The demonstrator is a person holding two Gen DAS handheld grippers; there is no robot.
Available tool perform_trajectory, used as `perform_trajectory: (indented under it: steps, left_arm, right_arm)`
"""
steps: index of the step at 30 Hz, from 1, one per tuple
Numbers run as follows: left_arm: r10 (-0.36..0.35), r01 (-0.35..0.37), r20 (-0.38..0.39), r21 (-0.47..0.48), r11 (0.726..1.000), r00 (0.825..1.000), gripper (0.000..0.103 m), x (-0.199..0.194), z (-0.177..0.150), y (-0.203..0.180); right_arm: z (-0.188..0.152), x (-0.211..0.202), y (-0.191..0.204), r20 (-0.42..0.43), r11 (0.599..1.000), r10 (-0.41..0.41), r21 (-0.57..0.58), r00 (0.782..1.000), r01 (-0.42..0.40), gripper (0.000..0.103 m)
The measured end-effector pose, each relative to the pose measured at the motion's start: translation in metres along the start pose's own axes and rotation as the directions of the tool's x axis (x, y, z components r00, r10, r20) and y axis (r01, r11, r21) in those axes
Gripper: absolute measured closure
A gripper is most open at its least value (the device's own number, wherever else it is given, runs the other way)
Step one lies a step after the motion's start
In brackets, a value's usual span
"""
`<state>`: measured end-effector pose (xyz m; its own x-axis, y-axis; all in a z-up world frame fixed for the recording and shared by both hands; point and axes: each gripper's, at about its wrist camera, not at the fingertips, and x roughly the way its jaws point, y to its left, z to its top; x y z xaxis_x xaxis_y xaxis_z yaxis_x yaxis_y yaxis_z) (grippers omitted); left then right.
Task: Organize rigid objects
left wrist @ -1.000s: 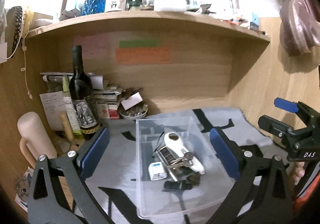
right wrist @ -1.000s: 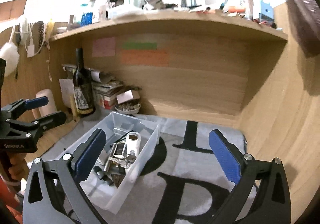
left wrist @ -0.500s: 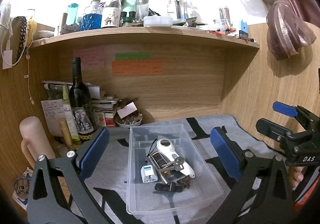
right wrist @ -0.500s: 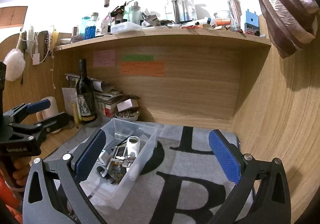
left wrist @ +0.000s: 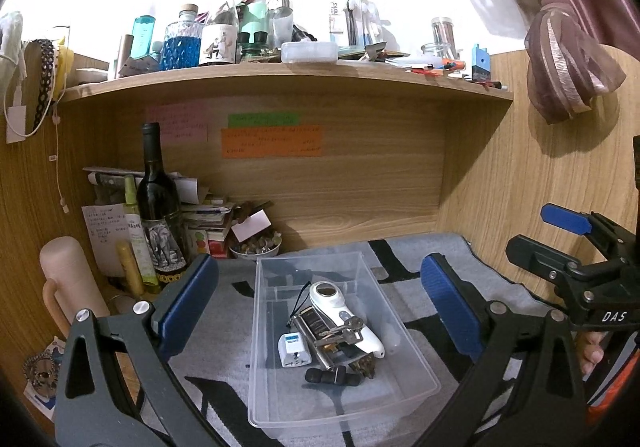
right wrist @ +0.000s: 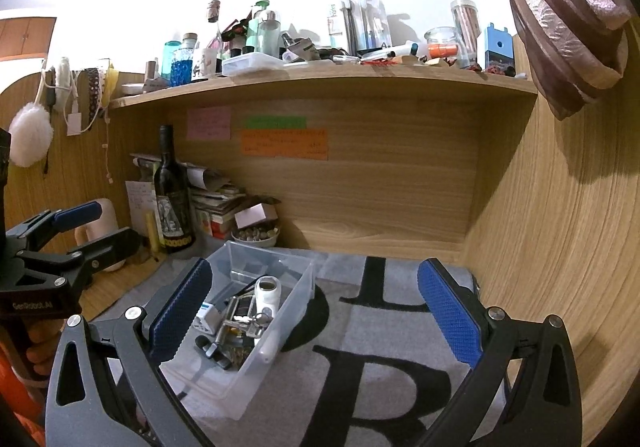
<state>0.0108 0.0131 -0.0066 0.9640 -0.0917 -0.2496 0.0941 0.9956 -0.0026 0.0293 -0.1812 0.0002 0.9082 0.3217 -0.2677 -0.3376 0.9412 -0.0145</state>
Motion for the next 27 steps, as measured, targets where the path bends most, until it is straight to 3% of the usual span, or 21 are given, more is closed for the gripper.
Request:
perform_trajectory:
  steps: [27]
  left_arm:
    - [-0.01,0.01,0.005,0.0,1.0,1.0,0.0,0.0038,0.0042,-0.0054]
  right_arm:
    - [0.0014,-0.0011,0.0012,0.023,1.0,-0.004,-0.012,1.0,0.004,0.0]
